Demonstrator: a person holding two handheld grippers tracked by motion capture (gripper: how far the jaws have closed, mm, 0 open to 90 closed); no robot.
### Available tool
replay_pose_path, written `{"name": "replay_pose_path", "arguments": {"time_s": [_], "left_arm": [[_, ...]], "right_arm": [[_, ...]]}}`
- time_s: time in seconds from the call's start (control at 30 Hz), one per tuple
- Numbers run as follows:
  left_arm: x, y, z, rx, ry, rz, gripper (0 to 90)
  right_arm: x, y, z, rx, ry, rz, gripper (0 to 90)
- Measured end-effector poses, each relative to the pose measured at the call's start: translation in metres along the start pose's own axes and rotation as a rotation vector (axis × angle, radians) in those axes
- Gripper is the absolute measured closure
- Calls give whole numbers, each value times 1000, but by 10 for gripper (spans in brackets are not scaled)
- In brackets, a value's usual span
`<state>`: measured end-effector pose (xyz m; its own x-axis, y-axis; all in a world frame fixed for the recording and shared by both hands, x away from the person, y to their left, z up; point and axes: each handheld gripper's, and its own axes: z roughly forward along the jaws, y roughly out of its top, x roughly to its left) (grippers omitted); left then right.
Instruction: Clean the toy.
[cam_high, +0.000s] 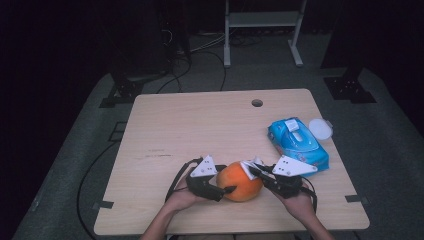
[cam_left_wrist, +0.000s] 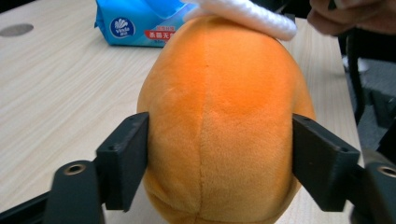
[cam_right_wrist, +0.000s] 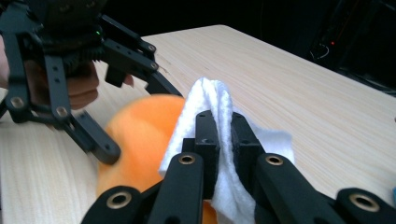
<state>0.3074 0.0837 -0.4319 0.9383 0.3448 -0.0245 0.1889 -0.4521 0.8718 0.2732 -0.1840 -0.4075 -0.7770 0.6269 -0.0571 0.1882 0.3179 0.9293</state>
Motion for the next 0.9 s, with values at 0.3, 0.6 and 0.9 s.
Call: {"name": "replay_pose_path", "arguments": {"time_s": [0.3, 0.6, 0.9], "left_arm": [[2, 1, -5, 6, -32, 6, 210], [11, -7, -10, 4, -59, -50, 195], [9, -5, -12, 17, -56, -37, 257]], "right_arm": [[25, 5, 14, -31, 48, -47, 837], [8, -10, 4, -14, 8, -9, 837], [37, -6, 8, -18, 82, -93, 837]]}}
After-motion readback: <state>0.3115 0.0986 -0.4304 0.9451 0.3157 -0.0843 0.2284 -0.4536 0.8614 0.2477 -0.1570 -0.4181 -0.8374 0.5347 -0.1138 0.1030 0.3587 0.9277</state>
